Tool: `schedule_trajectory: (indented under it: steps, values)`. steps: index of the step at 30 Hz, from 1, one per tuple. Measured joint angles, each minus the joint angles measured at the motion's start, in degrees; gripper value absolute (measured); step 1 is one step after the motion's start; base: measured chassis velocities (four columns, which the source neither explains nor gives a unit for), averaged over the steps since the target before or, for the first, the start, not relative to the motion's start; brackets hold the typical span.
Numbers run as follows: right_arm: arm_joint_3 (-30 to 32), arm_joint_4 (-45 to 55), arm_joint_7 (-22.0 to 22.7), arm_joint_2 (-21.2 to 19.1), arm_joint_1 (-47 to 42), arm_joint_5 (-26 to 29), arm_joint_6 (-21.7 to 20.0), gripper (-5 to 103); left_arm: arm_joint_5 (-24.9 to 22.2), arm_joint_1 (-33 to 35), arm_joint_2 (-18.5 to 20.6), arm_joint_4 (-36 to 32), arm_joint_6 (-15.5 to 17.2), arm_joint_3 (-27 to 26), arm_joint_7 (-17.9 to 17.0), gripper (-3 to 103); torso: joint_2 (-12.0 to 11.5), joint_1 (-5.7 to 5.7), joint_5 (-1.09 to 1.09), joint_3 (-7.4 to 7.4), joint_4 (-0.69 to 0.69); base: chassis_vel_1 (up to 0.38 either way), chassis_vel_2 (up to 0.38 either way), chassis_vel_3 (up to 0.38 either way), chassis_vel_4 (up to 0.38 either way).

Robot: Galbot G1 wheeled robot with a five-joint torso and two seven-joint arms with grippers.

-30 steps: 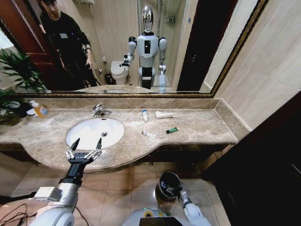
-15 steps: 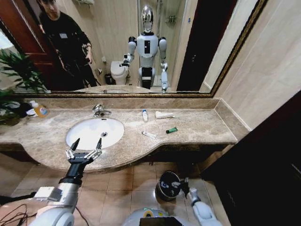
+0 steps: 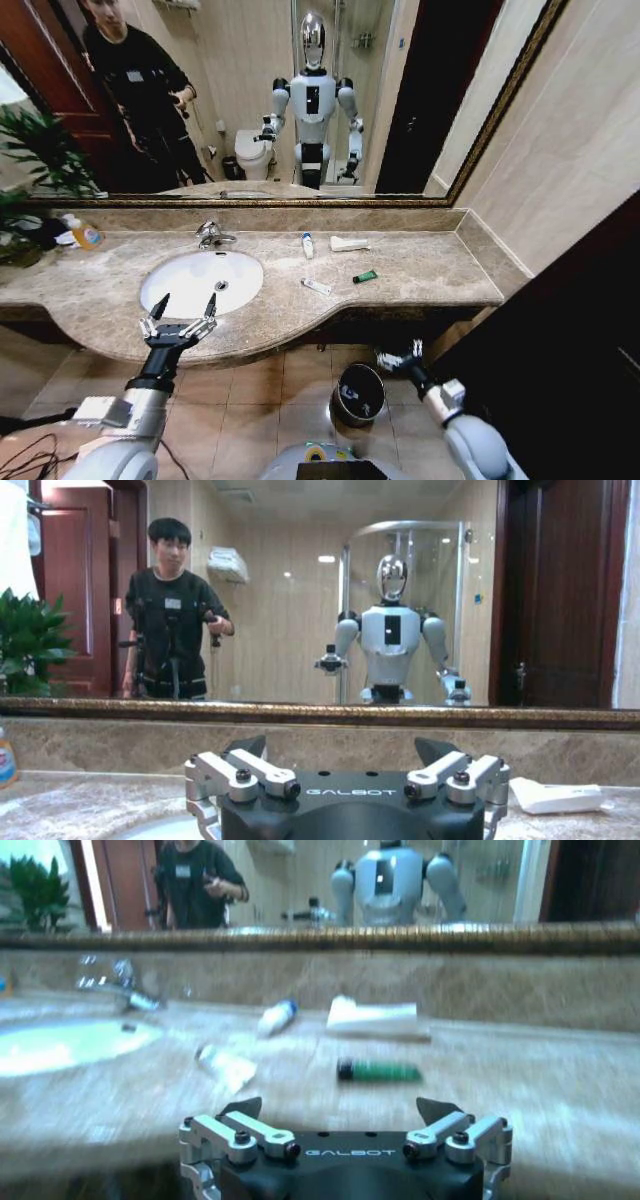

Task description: Pick up the trash from the sink and place it in the trash bin.

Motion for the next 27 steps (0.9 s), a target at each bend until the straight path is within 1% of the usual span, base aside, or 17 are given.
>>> schedule_trajectory:
  steps: [2, 3, 6, 8, 9, 11, 12, 13, 14, 15, 16, 19, 20, 21, 22, 25, 27]
  values:
    - [-1.33, -0.77, 1.38, -1.24, 5.29, 1.61, -3.07, 100, 0.0, 0.0, 0.0, 0.0, 0.0, 0.0, 0.0, 100, 0.0, 0.01, 0.01, 0.0, 0.02, 0.0, 0.0, 0.0, 0.0]
    - [-1.33, -0.77, 1.38, -1.24, 5.29, 1.61, -3.07, 100, 0.0, 0.0, 0.0, 0.0, 0.0, 0.0, 0.0, 100, 0.0, 0.01, 0.01, 0.0, 0.02, 0.0, 0.0, 0.0, 0.0]
    - [-2.28, -3.33, 2.61, -3.98, 12.66, 6.43, -7.07, 100, 0.0, 0.0, -0.01, 0.0, 0.0, 0.0, 0.0, 100, -0.01, 0.01, -0.01, 0.01, 0.0, 0.0, 0.0, 0.0, 0.0]
    - [-2.34, -4.03, 1.83, -4.73, 13.9, 7.51, -7.58, 100, 0.0, 0.0, 0.0, 0.0, 0.0, 0.0, 0.0, 100, -0.01, 0.01, 0.01, 0.01, 0.0, 0.0, 0.0, 0.0, 0.0]
    - [-2.35, -6.01, -1.34, -6.65, 16.57, 9.19, -8.34, 100, 0.0, 0.0, 0.0, 0.0, 0.0, 0.0, 0.0, 100, -0.01, 0.01, 0.01, 0.01, -0.01, 0.0, 0.0, 0.0, 0.0]
    - [-2.34, -11.44, -10.25, -10.93, 22.48, 10.35, -8.3, 100, 0.0, 0.0, 0.0, 0.0, 0.0, -0.01, -0.01, 100, -0.01, 0.01, 0.0, 0.01, 0.0, 0.0, 0.0, 0.0, 0.0]
    - [-2.34, -11.44, -10.25, -10.93, 22.48, 10.35, -8.3, 100, 0.0, 0.0, 0.0, 0.0, 0.0, -0.01, -0.01, 100, -0.01, 0.01, 0.0, 0.01, 0.0, 0.0, 0.0, 0.0, 0.0]
    - [-2.34, -12.91, -12.46, -11.83, 23.78, 10.44, -8.13, 100, 0.0, 0.0, 0.0, 0.0, 0.0, 0.0, 0.0, 100, -0.01, 0.01, 0.0, 0.01, 0.01, 0.0, 0.0, 0.0, 0.0]
    - [-2.45, -15.99, -16.91, -13.54, 26.33, 10.47, -7.71, 100, 0.0, 0.0, 0.0, 0.0, 0.0, 0.0, 0.0, 100, -0.01, 0.01, -0.01, 0.01, 0.0, 0.0, 0.0, 0.0, 0.0]
    - [-3.02, -20.04, -23.07, -15.68, 29.81, 10.44, -7.14, 100, 0.0, 0.0, 0.0, 0.0, 0.0, 0.0, -0.01, 100, -0.01, 0.02, -0.01, 0.02, 0.0, 0.0, 0.0, 0.0, 0.0]
    - [-3.02, -20.04, -23.07, -15.68, 29.81, 10.44, -7.14, 100, 0.0, 0.0, 0.0, 0.0, 0.0, 0.0, -0.01, 100, -0.01, 0.02, -0.01, 0.02, 0.0, 0.0, 0.0, 0.0, 0.0]
    - [-9.01, -31.45, -35.43, -19.72, 40.15, 8.55, -3.1, 100, 0.0, 0.0, 0.0, 0.0, 0.0, 0.01, 0.04, 100, -0.01, 0.01, 0.01, 0.01, -0.02, 0.0, 0.0, 0.0, 0.0]
    - [-9.01, -31.45, -35.43, -19.72, 40.15, 8.55, -3.1, 100, 0.0, 0.0, 0.0, 0.0, 0.0, 0.01, 0.04, 100, -0.01, 0.01, 0.01, 0.01, -0.02, 0.0, 0.0, 0.0, 0.0]
    - [-10.38, -33.18, -37.33, -20.0, 41.99, 7.68, -1.93, 100, 0.0, 0.0, 0.0, 0.0, 0.0, -0.01, -0.03, 100, -0.01, 0.01, 0.01, 0.01, -0.01, 0.0, 0.0, 0.0, 0.0]
    - [-13.47, -36.73, -41.27, -20.19, 46.02, 4.67, 0.03, 100, 0.0, 0.0, 0.0, 0.0, 0.0, -0.01, -0.02, 100, -0.01, 0.01, -0.01, 0.01, 0.0, 0.0, 0.0, 0.0, 0.0]
    - [-16.33, -39.33, -44.04, -19.85, 49.56, 2.15, 0.97, 100, 0.0, 0.0, 0.0, 0.0, 0.0, 0.0, 0.0, 100, -0.02, 0.01, -0.01, 0.01, -0.01, 0.0, 0.0, 0.0, 0.0]
    - [-20.5, -42.36, -47.6, -18.49, 54.32, -0.2, 2.18, 100, 0.0, 0.0, 0.0, 0.0, 0.0, 0.0, -0.01, 100, -0.02, 0.01, -0.01, 0.01, 0.0, 0.0, 0.0, 0.0, 0.0]
